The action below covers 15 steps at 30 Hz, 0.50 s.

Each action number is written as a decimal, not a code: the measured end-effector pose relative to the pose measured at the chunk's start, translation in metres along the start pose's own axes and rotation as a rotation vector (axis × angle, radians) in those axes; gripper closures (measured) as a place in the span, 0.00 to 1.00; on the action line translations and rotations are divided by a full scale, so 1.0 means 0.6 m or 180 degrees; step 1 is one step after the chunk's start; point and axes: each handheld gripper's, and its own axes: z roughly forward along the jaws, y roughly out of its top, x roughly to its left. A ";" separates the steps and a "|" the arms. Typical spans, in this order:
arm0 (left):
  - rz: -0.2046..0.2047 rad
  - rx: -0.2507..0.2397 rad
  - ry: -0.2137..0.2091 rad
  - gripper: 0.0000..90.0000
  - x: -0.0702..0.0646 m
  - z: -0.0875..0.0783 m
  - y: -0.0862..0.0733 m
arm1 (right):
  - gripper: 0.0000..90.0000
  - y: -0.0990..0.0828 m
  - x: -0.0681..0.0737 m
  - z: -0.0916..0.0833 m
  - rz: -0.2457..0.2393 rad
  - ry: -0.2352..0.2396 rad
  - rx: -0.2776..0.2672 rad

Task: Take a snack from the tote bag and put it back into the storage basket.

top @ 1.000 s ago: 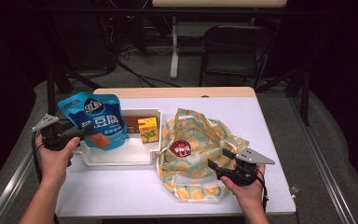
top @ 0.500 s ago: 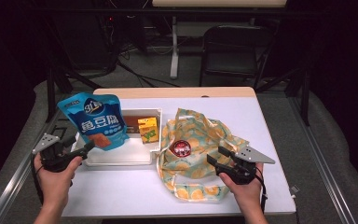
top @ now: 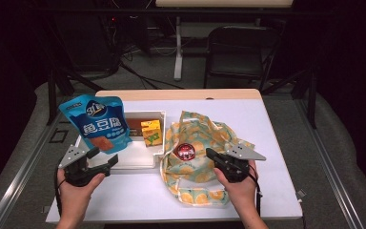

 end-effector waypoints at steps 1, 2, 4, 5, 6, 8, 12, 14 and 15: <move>0.0026 0.0009 -0.0031 0.20 -0.007 0.005 0.000 | 1.00 -0.001 0.002 0.005 0.0002 -0.0018 0.0016; 0.0052 0.0029 -0.0065 0.20 -0.013 0.009 -0.001 | 1.00 -0.002 0.002 0.011 0.0003 -0.0033 0.0034; 0.0086 0.0058 -0.0130 0.20 -0.025 0.018 -0.003 | 1.00 -0.008 0.005 0.023 0.0033 -0.0061 0.0082; 0.0104 0.0077 -0.0157 0.20 -0.032 0.024 -0.004 | 1.00 -0.011 0.005 0.028 0.0046 -0.0045 0.0121; 0.0115 0.0097 -0.0190 0.20 -0.039 0.029 -0.005 | 1.00 -0.015 0.006 0.034 0.0061 -0.0061 0.0160; 0.0146 0.0119 -0.0256 0.21 -0.052 0.038 -0.006 | 1.00 -0.026 0.008 0.046 0.0094 -0.0069 0.0284; 0.0211 0.0141 -0.0361 0.22 -0.079 0.056 -0.005 | 1.00 -0.056 0.010 0.067 0.0206 -0.0060 0.0562; 0.0227 0.0160 -0.0420 0.23 -0.090 0.064 -0.005 | 1.00 -0.072 0.015 0.074 0.0174 -0.0034 0.0712; 0.0239 0.0153 -0.0443 0.24 -0.095 0.069 -0.006 | 1.00 -0.080 0.019 0.078 0.0172 -0.0013 0.0766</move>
